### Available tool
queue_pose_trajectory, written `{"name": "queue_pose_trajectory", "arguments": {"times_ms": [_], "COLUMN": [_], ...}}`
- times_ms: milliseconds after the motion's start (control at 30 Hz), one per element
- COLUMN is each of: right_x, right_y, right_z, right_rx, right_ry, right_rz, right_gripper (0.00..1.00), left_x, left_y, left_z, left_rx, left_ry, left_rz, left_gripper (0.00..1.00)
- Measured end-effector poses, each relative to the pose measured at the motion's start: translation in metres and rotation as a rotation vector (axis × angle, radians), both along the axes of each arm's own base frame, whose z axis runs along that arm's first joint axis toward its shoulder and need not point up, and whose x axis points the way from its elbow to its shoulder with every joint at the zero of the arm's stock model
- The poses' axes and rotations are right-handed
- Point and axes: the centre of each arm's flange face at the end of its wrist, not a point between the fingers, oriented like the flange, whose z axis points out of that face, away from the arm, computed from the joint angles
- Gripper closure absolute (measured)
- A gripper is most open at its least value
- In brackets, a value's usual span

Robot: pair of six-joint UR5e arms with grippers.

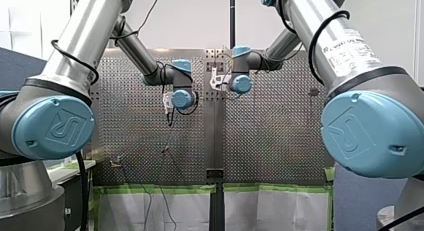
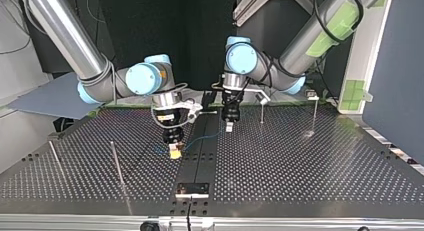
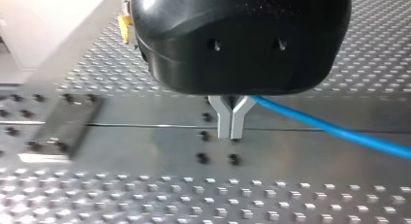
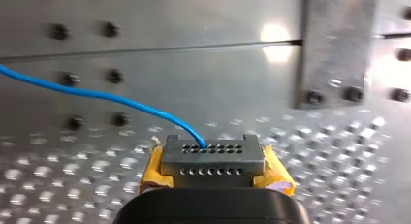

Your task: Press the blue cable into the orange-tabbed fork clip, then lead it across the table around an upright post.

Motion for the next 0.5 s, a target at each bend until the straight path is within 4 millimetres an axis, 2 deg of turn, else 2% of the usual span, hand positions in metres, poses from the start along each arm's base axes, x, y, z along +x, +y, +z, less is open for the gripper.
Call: {"name": "queue_pose_trajectory", "arguments": {"times_ms": [267,500], "right_x": [-0.007,-0.014], "right_y": [-0.001,0.000], "right_z": [0.018,0.039], "right_rx": [-0.020,-0.045], "right_ry": [-0.016,-0.034], "right_rz": [-0.008,-0.014], "right_gripper": [1.00,1.00], "left_x": [0.004,0.008], "left_y": [-0.008,-0.018], "left_z": [0.042,0.061], "left_rx": [-0.033,-0.040], "left_ry": [-0.038,-0.051], "left_rz": [-0.011,-0.027], "left_gripper": [1.00,1.00]}}
